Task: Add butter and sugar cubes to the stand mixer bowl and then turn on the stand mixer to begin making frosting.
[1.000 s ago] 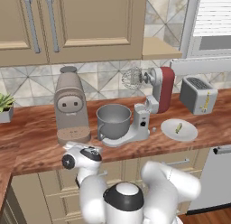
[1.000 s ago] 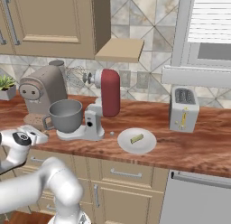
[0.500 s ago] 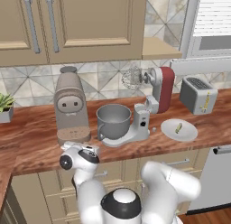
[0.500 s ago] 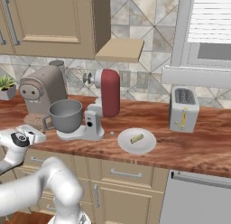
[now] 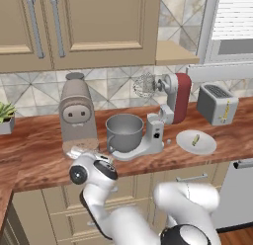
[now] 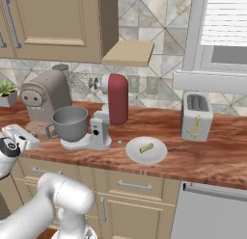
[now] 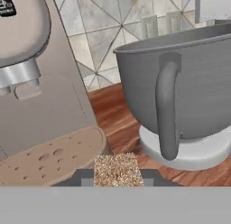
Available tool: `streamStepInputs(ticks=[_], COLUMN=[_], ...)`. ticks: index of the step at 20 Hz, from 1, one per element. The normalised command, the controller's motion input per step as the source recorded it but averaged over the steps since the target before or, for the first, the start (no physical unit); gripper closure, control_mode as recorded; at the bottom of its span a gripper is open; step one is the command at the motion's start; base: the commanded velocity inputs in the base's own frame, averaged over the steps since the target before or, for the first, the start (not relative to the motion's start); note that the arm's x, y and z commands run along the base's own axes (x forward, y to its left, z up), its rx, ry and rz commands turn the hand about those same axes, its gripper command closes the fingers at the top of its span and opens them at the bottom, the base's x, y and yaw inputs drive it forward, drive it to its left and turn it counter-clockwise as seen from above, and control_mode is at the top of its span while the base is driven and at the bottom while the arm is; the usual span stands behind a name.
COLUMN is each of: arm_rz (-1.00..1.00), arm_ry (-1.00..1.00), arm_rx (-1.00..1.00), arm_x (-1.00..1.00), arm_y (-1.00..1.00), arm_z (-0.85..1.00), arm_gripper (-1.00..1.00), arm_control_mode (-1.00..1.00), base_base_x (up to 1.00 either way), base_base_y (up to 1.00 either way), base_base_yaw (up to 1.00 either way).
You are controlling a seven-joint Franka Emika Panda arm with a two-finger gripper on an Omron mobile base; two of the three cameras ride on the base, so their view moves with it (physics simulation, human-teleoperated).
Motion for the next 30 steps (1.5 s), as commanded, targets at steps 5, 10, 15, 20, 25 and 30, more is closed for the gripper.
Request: streamStepInputs(ticks=[5, 10, 15, 20, 25, 30], arm_rz=[0.0, 0.0, -0.02, -0.06, -0.04, -0.02], arm_ry=[0.04, 0.15, 0.28, 0.28, 0.15, 0.16], arm_rx=[0.15, 0.1, 0.01, -0.02, -0.08, -0.05], arm_x=[-0.52, -0.16, 0.06, 0.47, 0.54, 0.49], arm_y=[-0.01, 0.0, -0.15, -0.25, -0.28, -0.37], arm_z=[1.0, 1.0, 0.93, 0.32, -0.05, -0.33], arm_gripper=[1.0, 1.0, 1.0, 1.0, 1.0, 1.0], arm_control_mode=[-1.0, -1.0, -1.0, -1.0, -1.0, -1.0], base_base_x=[0.0, 0.0, 0.0, 0.0, 0.0, 0.0], base_base_y=[0.0, 0.0, 0.0, 0.0, 0.0, 0.0], base_base_yaw=[0.0, 0.0, 0.0, 0.0, 0.0, 0.0])
